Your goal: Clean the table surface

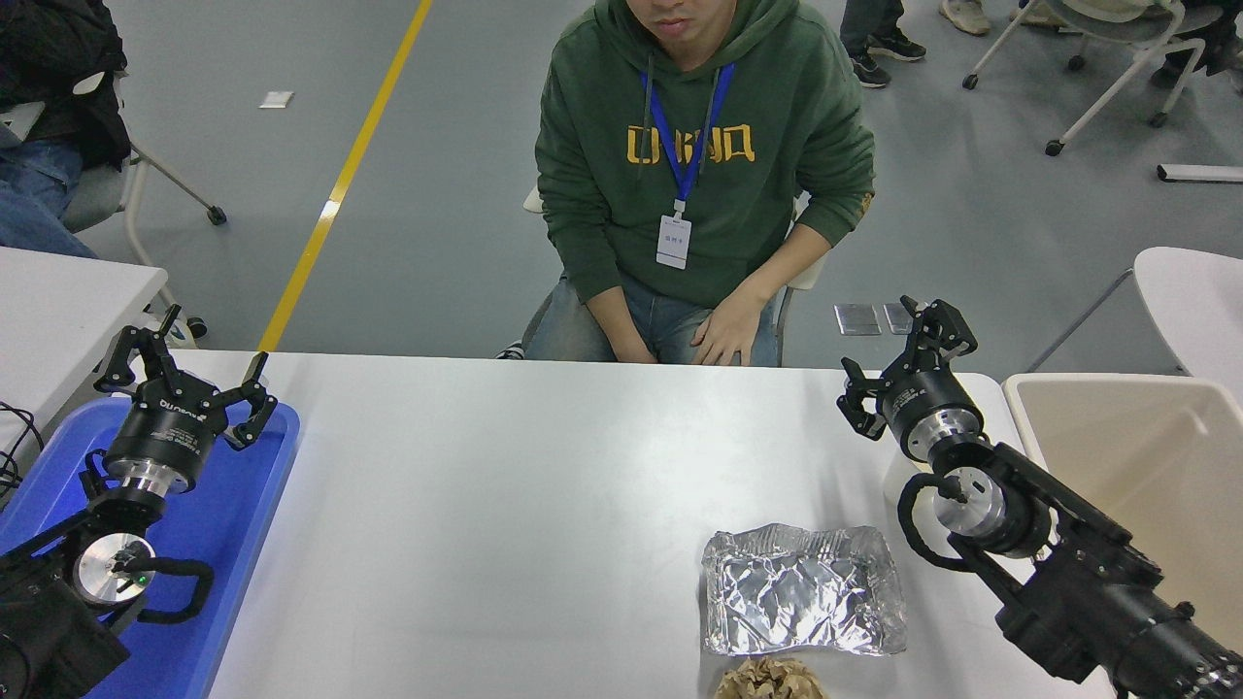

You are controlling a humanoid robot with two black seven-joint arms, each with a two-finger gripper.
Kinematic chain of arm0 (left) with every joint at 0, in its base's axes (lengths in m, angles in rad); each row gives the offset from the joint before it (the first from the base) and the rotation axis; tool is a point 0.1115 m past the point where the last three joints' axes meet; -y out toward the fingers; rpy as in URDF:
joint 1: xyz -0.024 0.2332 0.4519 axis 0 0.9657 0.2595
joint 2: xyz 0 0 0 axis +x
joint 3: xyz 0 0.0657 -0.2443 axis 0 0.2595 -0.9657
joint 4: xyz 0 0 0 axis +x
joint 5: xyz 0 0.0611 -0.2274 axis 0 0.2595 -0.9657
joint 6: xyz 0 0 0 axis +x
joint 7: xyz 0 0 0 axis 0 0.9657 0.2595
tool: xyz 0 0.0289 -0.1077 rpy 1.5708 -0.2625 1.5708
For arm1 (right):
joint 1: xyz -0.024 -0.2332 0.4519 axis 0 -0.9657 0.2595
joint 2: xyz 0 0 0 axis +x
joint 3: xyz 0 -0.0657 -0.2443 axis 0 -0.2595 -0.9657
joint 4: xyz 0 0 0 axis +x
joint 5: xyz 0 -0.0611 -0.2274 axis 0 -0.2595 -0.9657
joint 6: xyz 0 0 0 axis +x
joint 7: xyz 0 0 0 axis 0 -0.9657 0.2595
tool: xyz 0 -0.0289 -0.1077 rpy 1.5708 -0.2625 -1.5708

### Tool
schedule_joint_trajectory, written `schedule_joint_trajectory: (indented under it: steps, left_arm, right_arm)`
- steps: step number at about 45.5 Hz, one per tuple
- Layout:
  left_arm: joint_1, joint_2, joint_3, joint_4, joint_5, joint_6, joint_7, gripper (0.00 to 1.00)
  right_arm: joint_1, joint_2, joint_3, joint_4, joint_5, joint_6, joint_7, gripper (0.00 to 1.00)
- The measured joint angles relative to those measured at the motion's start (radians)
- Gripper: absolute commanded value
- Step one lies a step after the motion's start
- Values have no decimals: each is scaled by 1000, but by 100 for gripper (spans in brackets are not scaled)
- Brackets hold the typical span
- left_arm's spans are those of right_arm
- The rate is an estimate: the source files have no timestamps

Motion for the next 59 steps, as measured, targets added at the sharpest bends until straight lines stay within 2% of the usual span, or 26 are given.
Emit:
schedule_joint_trajectory:
  steps: [59]
  left_arm:
    - [0, 3, 0, 0, 0, 0, -1, 100]
  right_arm:
    - [21, -25, -9, 2, 0, -3, -2, 100]
